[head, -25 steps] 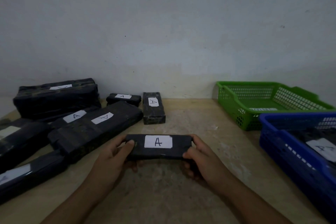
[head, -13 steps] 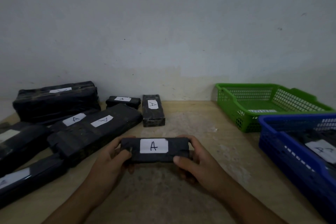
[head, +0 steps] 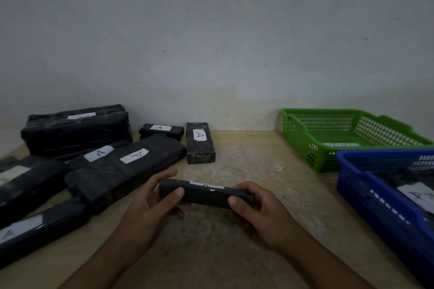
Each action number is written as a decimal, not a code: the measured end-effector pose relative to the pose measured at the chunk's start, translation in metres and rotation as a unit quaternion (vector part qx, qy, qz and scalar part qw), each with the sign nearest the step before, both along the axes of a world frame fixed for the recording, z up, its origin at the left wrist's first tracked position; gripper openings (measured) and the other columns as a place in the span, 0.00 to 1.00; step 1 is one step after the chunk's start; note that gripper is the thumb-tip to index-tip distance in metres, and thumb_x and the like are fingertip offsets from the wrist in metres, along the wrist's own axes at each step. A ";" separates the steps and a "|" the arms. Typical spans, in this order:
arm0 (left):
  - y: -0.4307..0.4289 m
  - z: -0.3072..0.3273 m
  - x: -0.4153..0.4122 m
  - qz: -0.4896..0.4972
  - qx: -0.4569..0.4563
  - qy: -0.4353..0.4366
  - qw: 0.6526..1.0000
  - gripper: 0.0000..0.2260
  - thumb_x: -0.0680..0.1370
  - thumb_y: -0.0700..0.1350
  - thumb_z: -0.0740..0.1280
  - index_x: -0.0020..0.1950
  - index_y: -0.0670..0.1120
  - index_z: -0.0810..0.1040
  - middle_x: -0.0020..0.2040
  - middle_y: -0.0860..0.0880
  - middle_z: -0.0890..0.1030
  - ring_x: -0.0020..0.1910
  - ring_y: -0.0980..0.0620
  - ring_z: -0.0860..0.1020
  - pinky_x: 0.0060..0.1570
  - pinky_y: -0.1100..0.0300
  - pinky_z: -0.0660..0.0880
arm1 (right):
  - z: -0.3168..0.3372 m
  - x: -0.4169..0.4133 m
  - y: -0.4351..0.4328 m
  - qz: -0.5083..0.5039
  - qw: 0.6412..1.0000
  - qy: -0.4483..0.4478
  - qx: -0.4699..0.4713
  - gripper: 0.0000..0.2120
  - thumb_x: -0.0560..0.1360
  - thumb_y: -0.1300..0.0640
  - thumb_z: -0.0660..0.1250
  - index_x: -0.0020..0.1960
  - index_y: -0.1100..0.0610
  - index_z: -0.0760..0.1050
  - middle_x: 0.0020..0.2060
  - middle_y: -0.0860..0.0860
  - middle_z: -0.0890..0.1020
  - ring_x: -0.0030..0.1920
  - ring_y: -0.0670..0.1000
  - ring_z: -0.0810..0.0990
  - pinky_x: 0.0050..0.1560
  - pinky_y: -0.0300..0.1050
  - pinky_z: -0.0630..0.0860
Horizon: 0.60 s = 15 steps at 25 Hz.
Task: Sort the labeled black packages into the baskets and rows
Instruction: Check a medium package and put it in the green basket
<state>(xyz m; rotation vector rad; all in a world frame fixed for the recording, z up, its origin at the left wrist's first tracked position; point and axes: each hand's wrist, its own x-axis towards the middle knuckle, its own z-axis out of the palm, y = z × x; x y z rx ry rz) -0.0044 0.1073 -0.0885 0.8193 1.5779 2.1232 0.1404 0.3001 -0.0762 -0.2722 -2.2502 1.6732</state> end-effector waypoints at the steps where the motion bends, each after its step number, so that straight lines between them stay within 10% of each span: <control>1: -0.001 0.000 0.000 0.008 -0.014 0.025 1.000 0.30 0.58 0.60 0.79 0.56 0.51 0.80 0.47 0.45 0.83 0.45 0.46 0.83 0.42 0.56 0.80 | 0.000 -0.001 0.000 -0.002 1.000 0.000 0.003 0.11 0.75 0.46 0.69 0.52 0.53 0.79 0.34 0.48 0.80 0.32 0.45 0.76 0.34 0.37 0.70; 5: 0.000 0.005 0.005 0.029 -0.022 0.075 0.997 0.07 0.72 0.47 0.71 0.49 0.47 0.81 0.41 0.44 0.82 0.39 0.46 0.80 0.39 0.60 0.79 | -0.001 -0.002 -0.002 -0.001 1.000 0.007 -0.024 0.15 0.73 0.43 0.69 0.54 0.51 0.78 0.34 0.52 0.81 0.30 0.48 0.76 0.32 0.40 0.70; 10: 0.002 0.007 0.010 0.025 -0.058 0.080 0.995 0.14 0.72 0.53 0.69 0.51 0.45 0.81 0.44 0.45 0.85 0.40 0.46 0.82 0.38 0.60 0.80 | 0.001 -0.001 -0.004 -0.010 0.998 0.040 0.037 0.07 0.77 0.57 0.68 0.54 0.51 0.78 0.43 0.44 0.83 0.41 0.41 0.80 0.42 0.32 0.73; 15: 0.003 0.004 0.008 0.024 -0.090 0.056 0.994 0.09 0.76 0.45 0.66 0.54 0.48 0.81 0.49 0.49 0.85 0.45 0.50 0.84 0.44 0.57 0.79 | 0.005 0.000 -0.005 -0.025 0.999 0.028 -0.003 0.08 0.80 0.55 0.64 0.47 0.60 0.77 0.29 0.44 0.80 0.27 0.43 0.76 0.28 0.34 0.71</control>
